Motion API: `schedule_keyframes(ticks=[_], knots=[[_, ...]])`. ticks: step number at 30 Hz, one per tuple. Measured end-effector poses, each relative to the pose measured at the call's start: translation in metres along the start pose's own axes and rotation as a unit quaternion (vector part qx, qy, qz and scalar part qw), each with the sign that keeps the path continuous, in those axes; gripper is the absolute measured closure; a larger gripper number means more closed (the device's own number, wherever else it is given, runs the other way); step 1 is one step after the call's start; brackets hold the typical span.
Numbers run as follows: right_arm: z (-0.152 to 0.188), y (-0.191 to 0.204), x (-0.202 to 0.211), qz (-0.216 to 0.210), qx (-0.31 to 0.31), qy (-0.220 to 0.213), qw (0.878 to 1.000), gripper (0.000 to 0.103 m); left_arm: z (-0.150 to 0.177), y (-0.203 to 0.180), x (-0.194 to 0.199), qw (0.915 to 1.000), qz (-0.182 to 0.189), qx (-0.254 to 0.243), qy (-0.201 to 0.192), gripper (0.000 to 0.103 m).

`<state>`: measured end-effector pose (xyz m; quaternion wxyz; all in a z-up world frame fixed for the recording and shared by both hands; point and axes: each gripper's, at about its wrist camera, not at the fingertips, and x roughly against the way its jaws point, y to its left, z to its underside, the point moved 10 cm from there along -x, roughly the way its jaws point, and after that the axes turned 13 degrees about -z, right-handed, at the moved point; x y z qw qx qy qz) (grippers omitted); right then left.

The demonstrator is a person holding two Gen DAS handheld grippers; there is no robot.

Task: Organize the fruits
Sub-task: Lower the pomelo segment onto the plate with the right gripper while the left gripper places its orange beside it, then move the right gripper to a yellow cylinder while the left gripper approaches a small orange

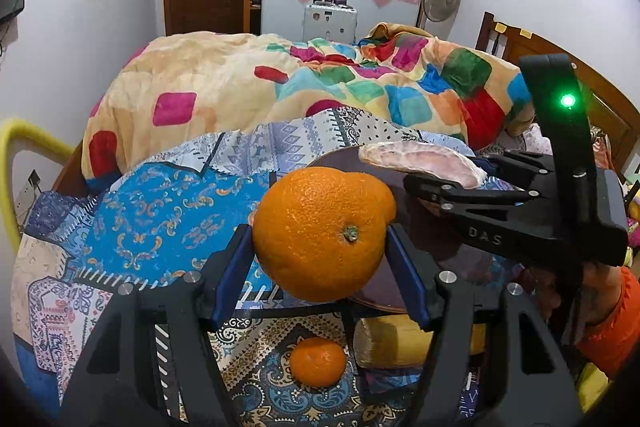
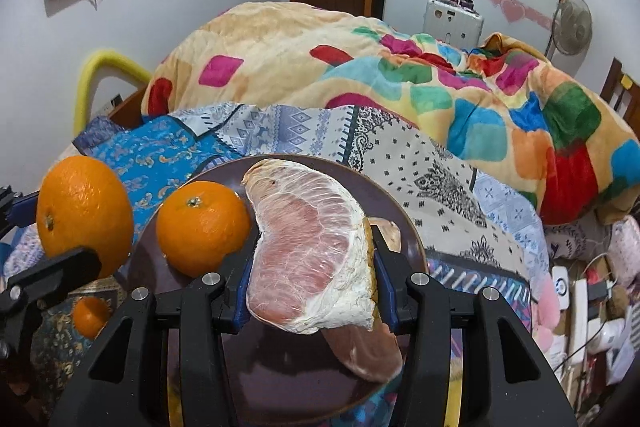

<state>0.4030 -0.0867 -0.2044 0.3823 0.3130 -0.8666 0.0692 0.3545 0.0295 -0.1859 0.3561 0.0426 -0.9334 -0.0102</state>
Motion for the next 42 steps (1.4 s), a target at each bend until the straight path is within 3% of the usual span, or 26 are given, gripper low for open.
schedule_keyframes(ticks=[7, 12, 24, 33, 42], knots=[[0.004, -0.001, -0.015, -0.009, -0.011, 0.028, 0.999, 0.056, 0.003, -0.001, -0.007, 0.9998, 0.014, 0.007, 0.015, 0.037], [0.004, 0.008, -0.002, -0.008, 0.008, 0.017, 1.000, 0.040, 0.006, -0.009, -0.007, 0.9997, 0.017, -0.001, 0.020, 0.037], [0.016, 0.000, 0.052, 0.015, 0.036, -0.025, 0.999, 0.039, 0.014, -0.040, -0.009, 0.9982, 0.035, -0.014, 0.046, 0.037], [0.028, -0.020, 0.064, 0.017, 0.018, -0.032, 0.999, 0.039, 0.017, -0.067, -0.020, 0.9963, 0.048, -0.032, 0.064, 0.037], [0.043, -0.029, 0.073, 0.018, 0.008, -0.033, 0.999, 0.039, 0.016, -0.074, -0.024, 0.9963, 0.030, -0.049, 0.064, 0.036]])
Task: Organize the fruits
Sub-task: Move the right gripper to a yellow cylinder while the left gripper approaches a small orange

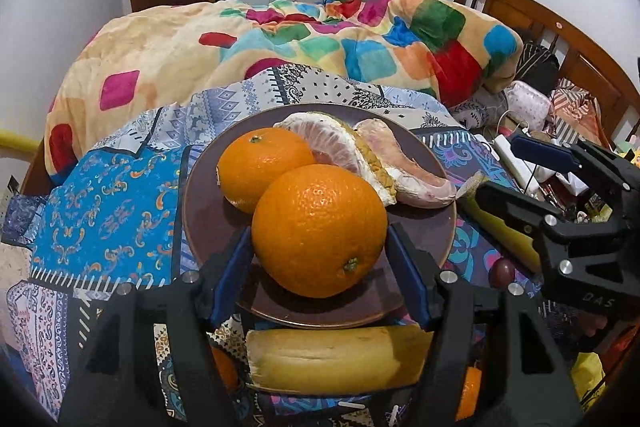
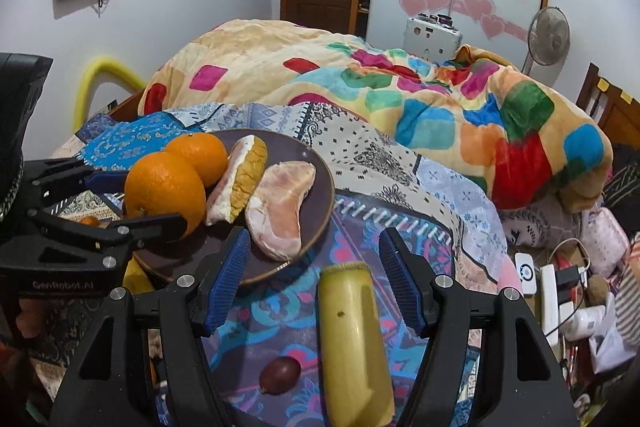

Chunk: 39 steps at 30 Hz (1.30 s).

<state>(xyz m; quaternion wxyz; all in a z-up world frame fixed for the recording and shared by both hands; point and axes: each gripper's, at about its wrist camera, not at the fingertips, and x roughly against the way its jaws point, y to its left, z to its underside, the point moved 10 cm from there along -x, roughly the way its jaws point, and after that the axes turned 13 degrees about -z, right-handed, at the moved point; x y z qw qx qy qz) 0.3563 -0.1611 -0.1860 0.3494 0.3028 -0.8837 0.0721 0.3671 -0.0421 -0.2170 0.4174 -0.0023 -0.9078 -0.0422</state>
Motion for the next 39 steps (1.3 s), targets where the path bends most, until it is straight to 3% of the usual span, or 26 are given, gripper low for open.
schedule_keyframes(ticks=[2, 5, 12, 18, 24, 26, 28, 31, 39], knots=[[0.003, 0.000, 0.003, 0.003, 0.001, 0.000, 1.000, 0.039, 0.001, 0.001, 0.000, 1.0000, 0.001, 0.006, 0.005, 0.035], [0.008, 0.000, 0.007, 0.006, 0.004, 0.002, 1.000, 0.039, 0.000, 0.008, 0.004, 0.9997, -0.007, 0.021, 0.003, 0.024], [0.022, 0.001, 0.021, -0.001, -0.003, 0.004, 1.000, 0.039, 0.006, 0.025, 0.038, 0.9995, -0.015, 0.024, -0.017, 0.020], [0.033, 0.007, 0.032, -0.007, -0.006, 0.004, 1.000, 0.039, 0.027, 0.050, 0.067, 0.9989, -0.036, 0.012, -0.028, 0.013], [0.035, 0.019, 0.035, -0.019, -0.006, 0.003, 1.000, 0.039, 0.060, 0.073, 0.064, 0.9985, -0.053, 0.006, -0.010, 0.013], [0.036, 0.024, 0.033, -0.023, -0.004, 0.003, 1.000, 0.039, 0.068, 0.077, 0.058, 0.9985, -0.055, 0.005, 0.001, 0.017], [0.035, 0.029, 0.030, -0.029, 0.000, 0.004, 1.000, 0.039, 0.076, 0.079, 0.047, 0.9988, -0.046, 0.006, 0.019, 0.032], [0.034, 0.035, 0.024, -0.032, 0.005, 0.006, 0.999, 0.039, 0.083, 0.080, 0.034, 0.9988, -0.033, 0.009, 0.037, 0.044], [0.033, 0.046, 0.004, -0.053, 0.004, 0.016, 0.998, 0.039, 0.078, 0.074, 0.020, 0.9994, -0.014, 0.004, 0.033, 0.056]])
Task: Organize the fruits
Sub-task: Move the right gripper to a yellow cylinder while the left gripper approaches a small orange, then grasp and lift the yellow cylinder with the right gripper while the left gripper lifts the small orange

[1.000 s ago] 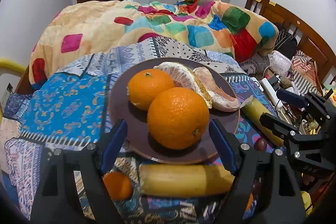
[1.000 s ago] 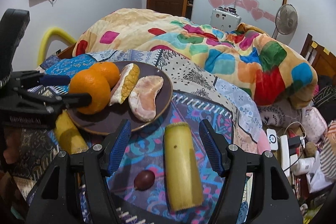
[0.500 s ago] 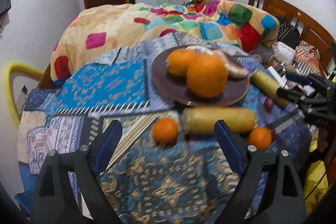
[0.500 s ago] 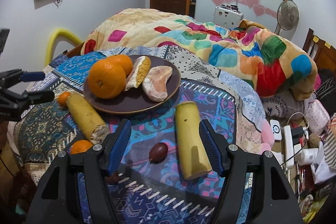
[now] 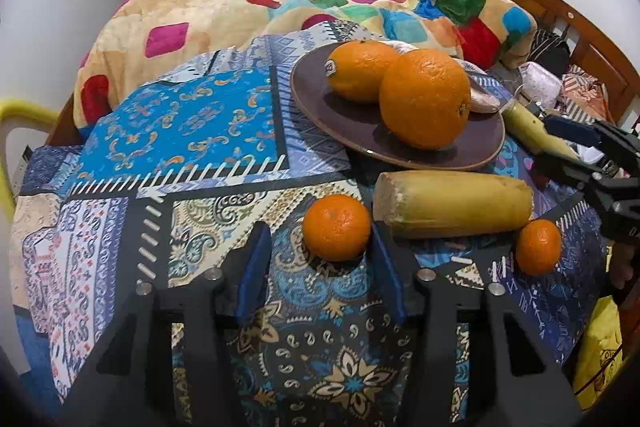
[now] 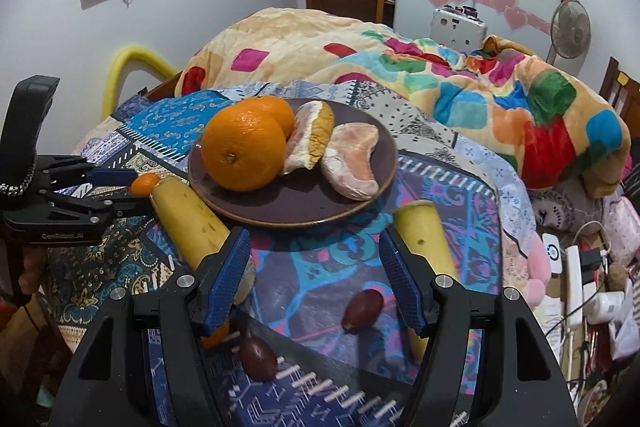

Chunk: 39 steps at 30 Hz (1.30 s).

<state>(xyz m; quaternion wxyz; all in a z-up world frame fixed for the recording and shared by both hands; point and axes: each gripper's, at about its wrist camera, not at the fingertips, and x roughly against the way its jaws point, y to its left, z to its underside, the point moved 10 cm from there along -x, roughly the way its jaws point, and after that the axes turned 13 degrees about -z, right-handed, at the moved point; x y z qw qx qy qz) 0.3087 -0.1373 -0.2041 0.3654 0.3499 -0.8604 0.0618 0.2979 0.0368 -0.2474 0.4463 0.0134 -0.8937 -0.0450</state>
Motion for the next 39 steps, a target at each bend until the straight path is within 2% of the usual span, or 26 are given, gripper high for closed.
schedule_keyframes(ticks=[1, 3, 8, 15, 26, 28, 35, 39], knots=[[0.000, 0.002, -0.002, -0.002, 0.001, 0.001, 1.000, 0.039, -0.001, -0.001, 0.000, 1.0000, 0.004, -0.001, -0.002, 0.064], [-0.001, 0.006, -0.005, -0.009, 0.001, 0.003, 1.000, 0.039, -0.002, -0.003, 0.000, 1.0000, 0.006, -0.005, -0.004, 0.070], [-0.002, 0.020, -0.009, -0.029, 0.007, 0.007, 1.000, 0.039, 0.001, -0.002, 0.006, 0.9998, -0.006, -0.013, -0.015, 0.070], [-0.001, 0.048, -0.022, -0.052, 0.031, 0.030, 0.998, 0.039, 0.015, 0.007, 0.026, 0.9997, -0.001, -0.008, -0.022, 0.070], [0.010, 0.060, -0.045, -0.050, 0.030, 0.071, 0.996, 0.037, 0.032, 0.017, 0.039, 0.9994, 0.004, -0.002, -0.033, 0.070], [0.010, 0.060, -0.045, -0.048, 0.030, 0.076, 0.995, 0.039, 0.034, 0.018, 0.040, 0.9993, 0.008, 0.002, -0.036, 0.070], [0.013, 0.075, -0.047, -0.060, 0.045, 0.098, 0.992, 0.057, 0.043, 0.029, 0.038, 0.9992, 0.008, 0.020, -0.033, 0.070], [0.016, 0.096, -0.048, -0.078, 0.068, 0.106, 0.989, 0.059, 0.046, 0.039, 0.042, 0.9989, 0.005, 0.027, -0.037, 0.070]])
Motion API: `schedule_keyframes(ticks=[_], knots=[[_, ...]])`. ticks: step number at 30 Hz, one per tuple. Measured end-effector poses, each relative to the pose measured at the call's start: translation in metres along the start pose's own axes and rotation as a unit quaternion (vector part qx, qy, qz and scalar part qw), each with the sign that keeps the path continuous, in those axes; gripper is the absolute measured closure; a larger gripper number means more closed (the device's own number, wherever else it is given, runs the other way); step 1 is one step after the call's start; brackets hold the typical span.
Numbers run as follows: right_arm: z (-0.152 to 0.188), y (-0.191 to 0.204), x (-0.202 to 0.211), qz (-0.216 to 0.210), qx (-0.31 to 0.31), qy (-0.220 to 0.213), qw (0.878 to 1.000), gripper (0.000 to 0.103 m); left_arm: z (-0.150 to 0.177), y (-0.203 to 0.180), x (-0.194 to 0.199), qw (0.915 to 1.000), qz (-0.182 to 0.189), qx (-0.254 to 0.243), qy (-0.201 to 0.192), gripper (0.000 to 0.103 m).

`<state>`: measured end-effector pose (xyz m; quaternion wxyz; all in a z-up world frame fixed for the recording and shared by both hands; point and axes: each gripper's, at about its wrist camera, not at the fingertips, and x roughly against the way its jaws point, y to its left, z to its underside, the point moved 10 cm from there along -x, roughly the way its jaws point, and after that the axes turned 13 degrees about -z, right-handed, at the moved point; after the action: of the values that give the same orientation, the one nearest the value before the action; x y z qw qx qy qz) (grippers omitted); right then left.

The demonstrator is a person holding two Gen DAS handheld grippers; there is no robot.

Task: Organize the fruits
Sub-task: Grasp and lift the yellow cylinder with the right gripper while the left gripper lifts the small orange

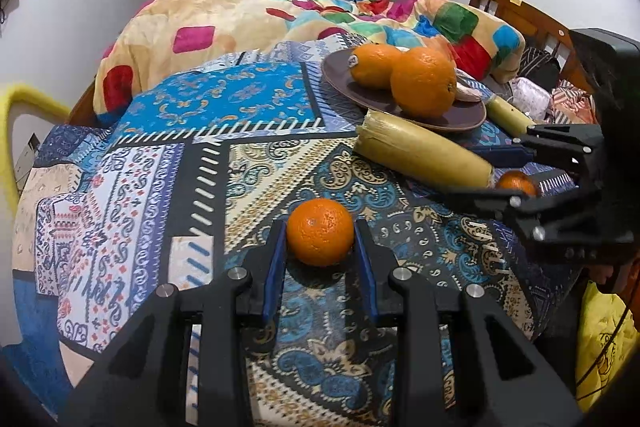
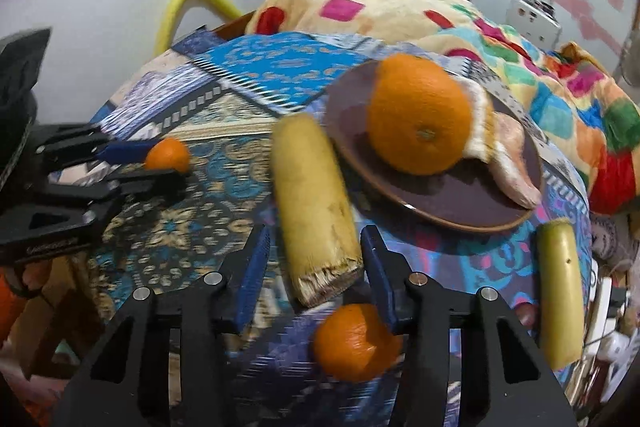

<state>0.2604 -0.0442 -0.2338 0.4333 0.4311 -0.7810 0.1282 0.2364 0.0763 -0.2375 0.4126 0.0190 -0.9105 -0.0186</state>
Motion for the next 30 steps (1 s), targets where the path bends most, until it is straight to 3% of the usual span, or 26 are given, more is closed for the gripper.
schedule_keyframes(ticks=[11, 18, 30], knots=[[-0.027, 0.013, -0.021, 0.005, 0.021, 0.002, 1.000, 0.057, 0.000, 0.016, 0.004, 0.9999, -0.008, 0.007, -0.010, 0.070], [-0.030, 0.009, -0.032, 0.016, 0.017, 0.003, 1.000, 0.068, -0.004, 0.019, 0.001, 0.9998, -0.011, 0.009, -0.011, 0.070], [-0.031, 0.006, 0.000, 0.005, -0.012, -0.045, 0.999, 0.068, -0.024, 0.016, 0.012, 0.9991, -0.027, 0.011, -0.029, 0.070]])
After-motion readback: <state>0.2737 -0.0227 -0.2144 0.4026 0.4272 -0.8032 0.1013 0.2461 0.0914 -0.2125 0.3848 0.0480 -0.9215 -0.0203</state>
